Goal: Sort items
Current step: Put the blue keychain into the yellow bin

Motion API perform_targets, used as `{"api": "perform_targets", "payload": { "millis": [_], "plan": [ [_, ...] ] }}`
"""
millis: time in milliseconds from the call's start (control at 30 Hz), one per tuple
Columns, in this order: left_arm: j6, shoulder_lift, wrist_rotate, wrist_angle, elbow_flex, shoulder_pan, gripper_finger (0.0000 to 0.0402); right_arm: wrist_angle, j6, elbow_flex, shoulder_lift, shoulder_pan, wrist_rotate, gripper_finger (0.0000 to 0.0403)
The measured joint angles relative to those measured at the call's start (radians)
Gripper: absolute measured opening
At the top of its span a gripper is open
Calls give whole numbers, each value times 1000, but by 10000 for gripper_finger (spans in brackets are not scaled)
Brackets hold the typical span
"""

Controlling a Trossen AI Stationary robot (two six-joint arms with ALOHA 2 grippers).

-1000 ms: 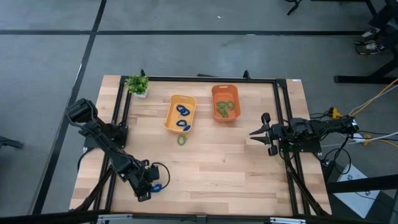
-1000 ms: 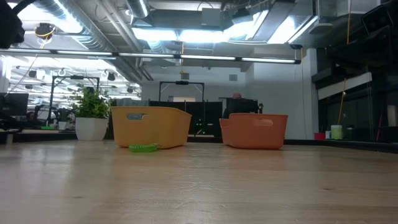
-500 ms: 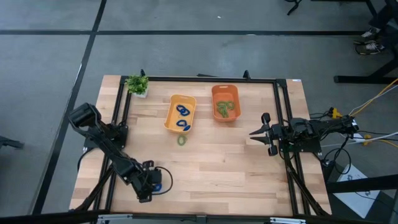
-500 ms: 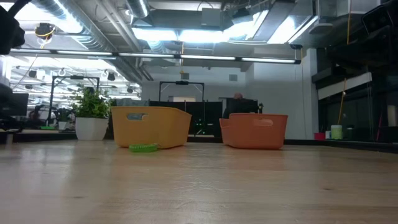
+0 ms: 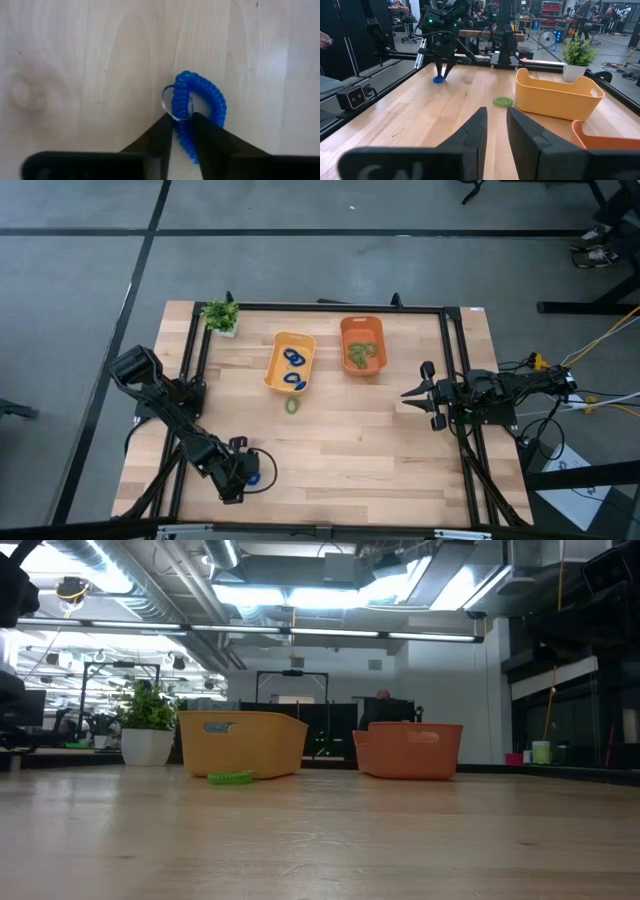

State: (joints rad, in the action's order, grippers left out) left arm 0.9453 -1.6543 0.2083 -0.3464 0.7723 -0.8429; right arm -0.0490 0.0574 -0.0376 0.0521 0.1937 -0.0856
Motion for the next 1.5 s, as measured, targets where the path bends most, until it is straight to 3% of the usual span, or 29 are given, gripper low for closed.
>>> {"api": "perform_targets", "payload": {
  "millis": [200, 600, 1067, 1500],
  "plan": [
    [-39, -1, 15, -12, 0, 0, 13, 0, 0, 0, 0, 0, 0, 75],
    [-193, 68, 67, -42, -8, 19, 7, 0, 0, 0, 0, 0, 0, 75],
    [-381, 317, 90, -78, -5, 113, 7, 0, 0, 0, 0, 0, 0, 75],
    [-625, 553, 167, -76, -3, 122, 6, 0, 0, 0, 0, 0, 0, 75]
  ]
}}
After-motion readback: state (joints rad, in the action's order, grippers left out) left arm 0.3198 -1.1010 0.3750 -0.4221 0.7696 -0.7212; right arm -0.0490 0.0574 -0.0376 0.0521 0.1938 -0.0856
